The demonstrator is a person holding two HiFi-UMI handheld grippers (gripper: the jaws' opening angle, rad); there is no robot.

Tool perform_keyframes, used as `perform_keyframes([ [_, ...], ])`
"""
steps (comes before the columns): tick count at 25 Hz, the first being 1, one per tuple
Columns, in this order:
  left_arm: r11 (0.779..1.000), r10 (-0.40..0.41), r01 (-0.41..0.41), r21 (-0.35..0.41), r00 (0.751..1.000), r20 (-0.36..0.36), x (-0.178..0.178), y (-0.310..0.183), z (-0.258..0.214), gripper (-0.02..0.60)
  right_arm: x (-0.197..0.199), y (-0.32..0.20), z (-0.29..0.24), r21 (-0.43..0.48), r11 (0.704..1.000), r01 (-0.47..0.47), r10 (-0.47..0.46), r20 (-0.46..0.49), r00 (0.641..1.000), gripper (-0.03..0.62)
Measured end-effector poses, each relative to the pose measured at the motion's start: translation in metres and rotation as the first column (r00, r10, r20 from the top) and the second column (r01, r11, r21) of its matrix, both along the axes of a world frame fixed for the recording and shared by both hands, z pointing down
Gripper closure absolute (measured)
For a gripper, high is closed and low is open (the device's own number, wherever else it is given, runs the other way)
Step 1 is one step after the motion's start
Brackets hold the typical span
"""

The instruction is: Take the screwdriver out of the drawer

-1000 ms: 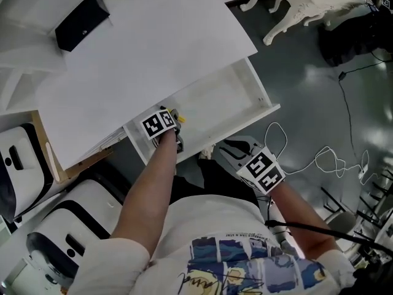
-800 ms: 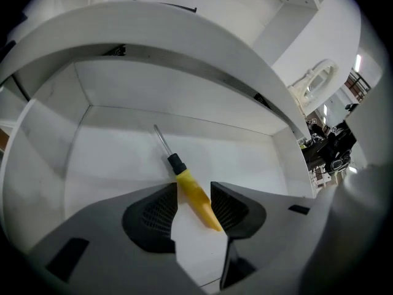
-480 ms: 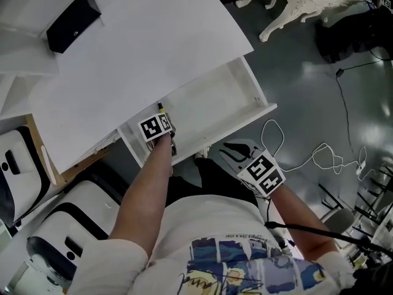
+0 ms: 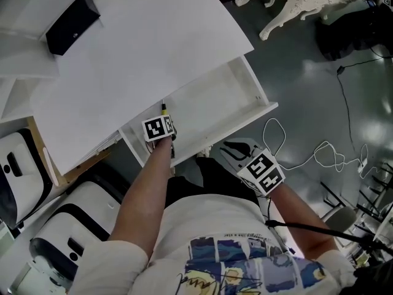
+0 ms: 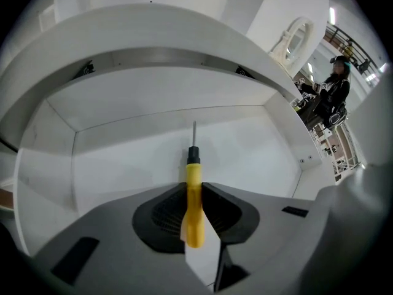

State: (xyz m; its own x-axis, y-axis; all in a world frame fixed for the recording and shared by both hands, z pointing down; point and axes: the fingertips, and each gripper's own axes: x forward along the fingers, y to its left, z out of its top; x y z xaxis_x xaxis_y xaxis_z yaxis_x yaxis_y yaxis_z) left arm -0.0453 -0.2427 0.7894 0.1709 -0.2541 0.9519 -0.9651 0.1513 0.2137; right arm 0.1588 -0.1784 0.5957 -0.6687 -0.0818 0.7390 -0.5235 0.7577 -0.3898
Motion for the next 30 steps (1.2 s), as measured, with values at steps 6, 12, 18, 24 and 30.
perform_keyframes([
  [6, 0.996, 0.087, -0.087, -0.001, 0.995, -0.046, 0.011, 0.009, -0.010, 0.498, -0.008, -0.003, -0.001, 0.008, 1.000, -0.027, 0.027, 0.012, 1.000, 0.513],
  [12, 0.978, 0.209, -0.208, 0.019, 0.973, -0.094, 0.017, 0.021, -0.029, 0.497, -0.024, 0.005, -0.005, 0.026, 0.999, -0.037, 0.036, 0.023, 0.999, 0.524],
  [18, 0.937, 0.347, -0.340, 0.077, 0.929, -0.128, 0.023, 0.032, -0.057, 0.497, -0.041, 0.012, -0.010, 0.055, 0.997, -0.059, 0.058, 0.028, 0.998, 0.542],
  [24, 0.897, 0.434, -0.410, 0.165, 0.887, -0.155, 0.016, 0.042, -0.098, 0.497, -0.060, 0.021, -0.019, 0.083, 0.993, -0.082, 0.080, 0.023, 0.997, 0.555],
  [30, 0.875, 0.466, -0.413, 0.253, 0.861, -0.205, -0.003, 0.061, -0.139, 0.497, -0.083, 0.031, -0.028, 0.111, 0.987, -0.116, 0.114, 0.031, 0.993, 0.562],
])
